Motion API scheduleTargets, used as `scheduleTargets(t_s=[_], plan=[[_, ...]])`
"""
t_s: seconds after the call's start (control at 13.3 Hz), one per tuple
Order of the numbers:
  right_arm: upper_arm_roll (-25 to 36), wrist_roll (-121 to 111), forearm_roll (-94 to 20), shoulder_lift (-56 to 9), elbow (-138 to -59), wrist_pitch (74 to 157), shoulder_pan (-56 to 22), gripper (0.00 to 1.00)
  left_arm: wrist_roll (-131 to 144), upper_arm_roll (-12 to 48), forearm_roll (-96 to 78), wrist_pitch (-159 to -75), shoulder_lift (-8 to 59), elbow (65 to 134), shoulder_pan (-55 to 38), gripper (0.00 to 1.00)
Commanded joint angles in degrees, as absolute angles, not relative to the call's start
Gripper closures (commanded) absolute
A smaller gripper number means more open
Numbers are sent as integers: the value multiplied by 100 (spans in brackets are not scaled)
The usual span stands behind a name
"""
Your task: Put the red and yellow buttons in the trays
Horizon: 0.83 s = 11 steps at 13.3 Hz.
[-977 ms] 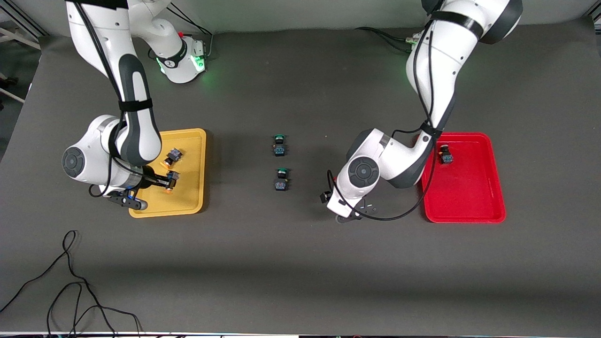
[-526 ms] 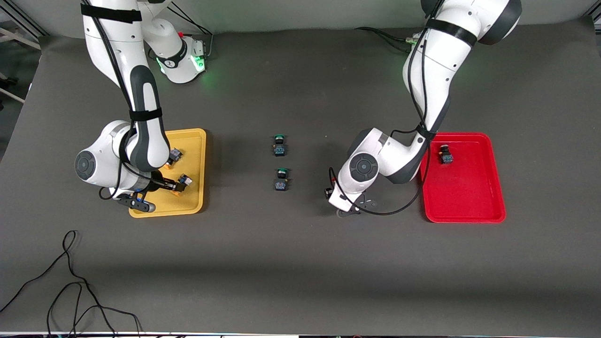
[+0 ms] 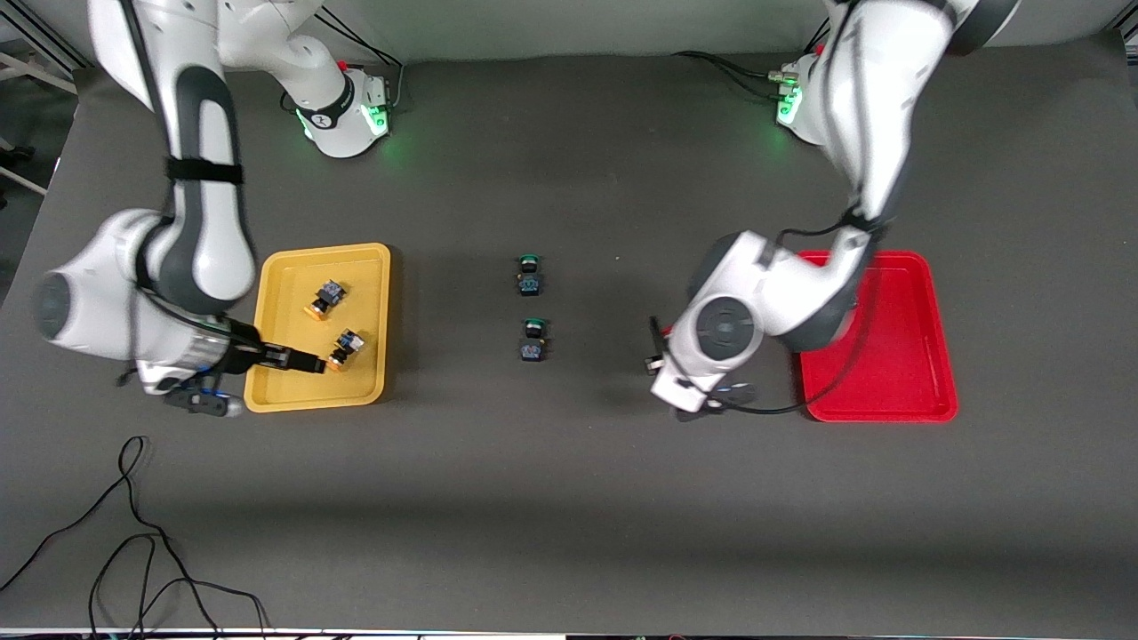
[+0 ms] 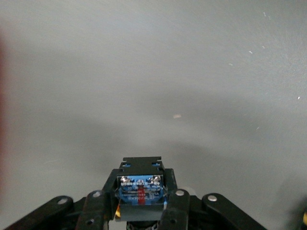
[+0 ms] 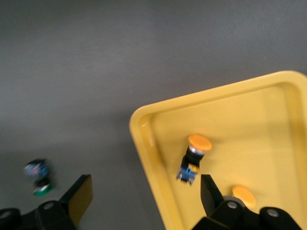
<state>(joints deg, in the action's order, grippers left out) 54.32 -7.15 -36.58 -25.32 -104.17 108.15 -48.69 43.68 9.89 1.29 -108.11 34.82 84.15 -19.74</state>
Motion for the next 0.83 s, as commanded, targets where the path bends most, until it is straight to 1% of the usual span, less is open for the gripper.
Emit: scheduleTargets(t_s=[0.0, 0.15, 0.23, 0.3, 0.38, 0.53, 0.68, 0.75], plan=[[5563, -177, -3122, -2479, -9416, 9620, -4887, 0, 3090, 993, 158, -9785, 2569, 8639, -1172, 100], [5572, 17, -2989, -2278, -9133, 9142, -4904, 0, 1783, 967, 246, -9563, 2278, 8884, -330, 100], [5529, 96, -2727, -2015, -9097, 9071, -4913, 0, 1088, 967, 368, -9623, 2233, 9068, 119, 100], [5450, 218, -2446, -1795, -9071, 9053, -4922, 0, 568, 967, 604, -9798, 2241, 9253, 506, 100], [5223, 402, -2208, -1506, -9070, 8940, -4896, 0, 275, 967, 720, -10174, 2241, 9559, 814, 100], [4487, 746, -1489, -882, -9131, 8886, -4503, 0, 18, 967, 905, -11166, 2276, 10315, 1193, 100], [3372, 809, -1004, -398, -9280, 8894, -3678, 0, 9, 967, 914, -12298, 2381, 11070, 1336, 100], [2870, 809, -811, -117, -9420, 8929, -3248, 0, 17, 967, 905, -12731, 2425, 11379, 1336, 100]])
